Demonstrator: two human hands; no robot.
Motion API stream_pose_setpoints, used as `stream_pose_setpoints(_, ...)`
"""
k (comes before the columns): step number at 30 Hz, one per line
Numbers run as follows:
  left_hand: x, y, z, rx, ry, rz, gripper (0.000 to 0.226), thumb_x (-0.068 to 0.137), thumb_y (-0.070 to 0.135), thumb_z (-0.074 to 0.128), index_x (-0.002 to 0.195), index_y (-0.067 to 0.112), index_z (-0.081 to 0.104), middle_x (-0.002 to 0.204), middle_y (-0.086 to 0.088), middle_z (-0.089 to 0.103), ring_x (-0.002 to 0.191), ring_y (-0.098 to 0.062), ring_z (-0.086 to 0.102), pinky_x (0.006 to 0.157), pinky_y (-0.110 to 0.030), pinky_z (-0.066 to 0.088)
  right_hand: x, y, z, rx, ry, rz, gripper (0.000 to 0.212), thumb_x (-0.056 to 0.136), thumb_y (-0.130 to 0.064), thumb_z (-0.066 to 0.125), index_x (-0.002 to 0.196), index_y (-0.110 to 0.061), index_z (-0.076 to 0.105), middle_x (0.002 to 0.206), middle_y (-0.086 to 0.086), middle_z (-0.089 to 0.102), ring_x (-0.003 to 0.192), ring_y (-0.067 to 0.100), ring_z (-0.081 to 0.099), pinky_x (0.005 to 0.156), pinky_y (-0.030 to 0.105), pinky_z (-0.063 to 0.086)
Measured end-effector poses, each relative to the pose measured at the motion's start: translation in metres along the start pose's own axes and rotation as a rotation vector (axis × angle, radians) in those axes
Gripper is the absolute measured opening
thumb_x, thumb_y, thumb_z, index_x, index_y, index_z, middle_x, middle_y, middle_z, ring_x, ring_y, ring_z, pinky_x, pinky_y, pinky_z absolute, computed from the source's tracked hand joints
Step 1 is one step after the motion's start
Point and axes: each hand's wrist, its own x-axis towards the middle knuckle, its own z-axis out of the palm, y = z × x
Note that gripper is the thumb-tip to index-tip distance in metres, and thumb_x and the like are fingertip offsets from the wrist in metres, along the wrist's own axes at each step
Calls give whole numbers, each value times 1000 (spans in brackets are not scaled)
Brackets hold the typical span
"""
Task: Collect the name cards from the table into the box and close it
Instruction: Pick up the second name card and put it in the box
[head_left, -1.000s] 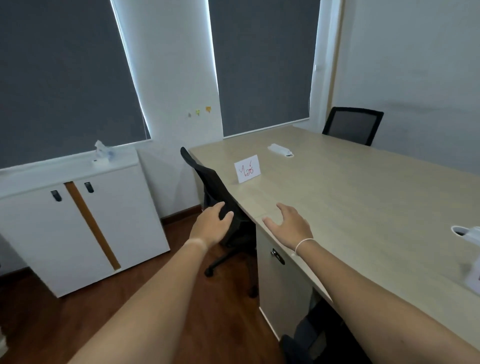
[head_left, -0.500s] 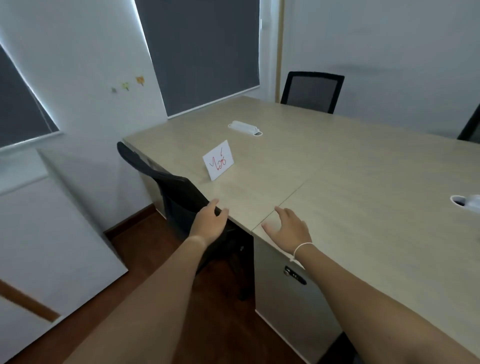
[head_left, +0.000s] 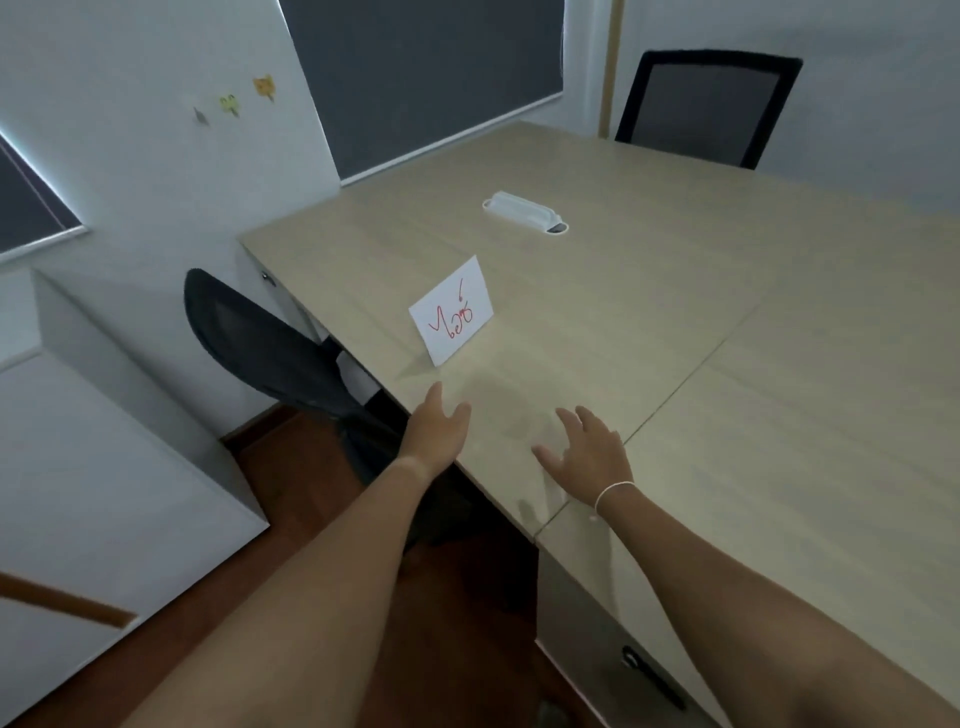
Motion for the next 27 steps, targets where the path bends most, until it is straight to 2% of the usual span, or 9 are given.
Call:
stream_pose_setpoints(4,46,15,7,-47,80,-63,59,96,29,41,150,18,20,151,-8,37,137,-28,37,102,-29,33,58,9,8,-31,-31,-47,70,86,-55,44,146,-21,29,156,7,26,142,25,27,114,43,25)
stream_pose_setpoints(8,79,14,11,-58,115,-118,63,94,30,44,151,20,18,150,-8,39,136,-28,39,111,-38,35,88,11,20,5,-51,-54,69,87,-53,46,145,-21,29,156,8,25,143,27,24,115,44,21)
stream_pose_setpoints(13,123,10,14,-86,156,-185,66,95,28,44,152,17,12,153,-8,34,139,-27,35,110,-35,31,126,15,35,7,-58,-87,68,87,-52,46,145,-20,30,158,9,20,147,30,13,118,47,11)
stream_pose_setpoints(15,140,6,15,-79,163,-203,67,95,29,44,152,17,10,154,-8,31,141,-28,33,112,-37,30,133,20,45,-9,-62,-86,66,87,-52,44,143,-19,33,157,10,22,147,31,14,119,47,10)
stream_pose_setpoints(18,163,4,16,-87,205,-232,69,95,32,46,152,17,10,153,-9,33,139,-29,34,109,-39,32,132,26,59,-61,19,-100,64,87,-51,38,142,-19,36,155,12,28,145,32,20,119,46,12)
stream_pose_setpoints(21,183,5,16,-85,270,-243,67,95,27,46,152,15,12,152,-11,35,138,-30,36,107,-37,34,131,23,61,-63,43,-97,63,86,-51,36,142,-20,37,155,10,29,145,31,22,119,46,14)
stream_pose_setpoints(25,202,7,16,-181,349,-266,67,94,22,49,151,14,14,149,-11,38,136,-30,39,108,-36,34,133,27,63,-46,61,-90,63,85,-51,37,141,-21,39,154,9,31,145,31,22,119,46,14)
stream_pose_setpoints(27,210,8,15,-230,369,-260,65,93,22,50,150,15,21,144,-11,45,131,-29,46,105,-37,38,133,27,64,-48,55,-89,64,85,-51,36,142,-22,37,156,9,29,146,30,20,119,45,13)
